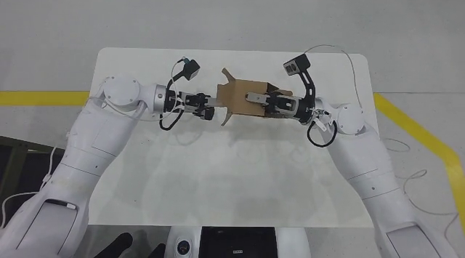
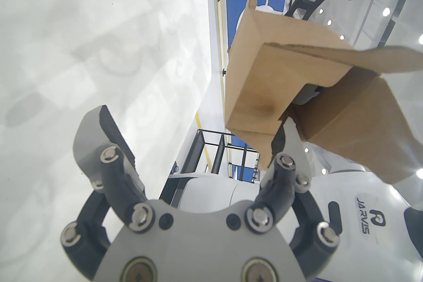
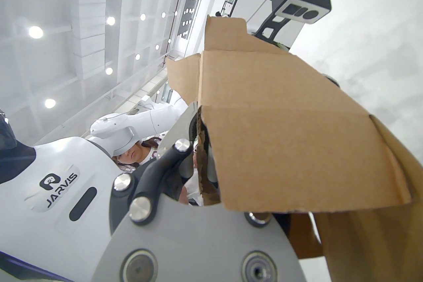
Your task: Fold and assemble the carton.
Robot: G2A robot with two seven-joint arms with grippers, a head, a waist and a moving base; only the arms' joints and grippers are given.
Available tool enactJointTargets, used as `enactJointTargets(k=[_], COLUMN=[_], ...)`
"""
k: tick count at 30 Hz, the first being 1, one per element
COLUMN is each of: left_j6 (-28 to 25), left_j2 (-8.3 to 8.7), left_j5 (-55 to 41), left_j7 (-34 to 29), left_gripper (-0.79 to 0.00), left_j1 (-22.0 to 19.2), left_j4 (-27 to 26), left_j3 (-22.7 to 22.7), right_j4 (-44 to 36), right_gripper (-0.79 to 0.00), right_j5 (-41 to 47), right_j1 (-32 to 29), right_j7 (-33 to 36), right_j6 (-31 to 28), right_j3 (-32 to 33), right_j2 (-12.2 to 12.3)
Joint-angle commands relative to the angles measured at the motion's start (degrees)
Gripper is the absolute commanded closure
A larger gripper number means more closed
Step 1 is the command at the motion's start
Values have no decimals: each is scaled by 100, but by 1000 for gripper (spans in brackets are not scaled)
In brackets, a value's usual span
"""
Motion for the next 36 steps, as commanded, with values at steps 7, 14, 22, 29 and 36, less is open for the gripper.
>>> enactJointTargets(k=[7, 14, 22, 29, 36], left_j6=[18, 68, 74, 100, 92], left_j2=[41, 38, 36, 70, 63], left_j5=[189, 266, 158, 133, 81], left_j7=[20, -81, 68, 139, 112], left_gripper=[-785, -785, -785, -785, -785], left_j1=[195, 312, 321, 261, 199], left_j4=[-147, -483, -550, -338, -335], left_j3=[-17, 97, 30, -150, -160], right_j4=[-27, -152, -282, -404, -555], right_gripper=[0, 0, 0, 0, 0], right_j5=[-34, -271, -799, -902, -1019], right_j1=[-108, -193, -274, -313, -267], right_j7=[-475, -896, -1092, -883, -656], right_j6=[-116, -203, 14, 198, 334], right_j3=[165, 222, 181, 122, 6], right_j2=[11, 10, 27, 44, 47])
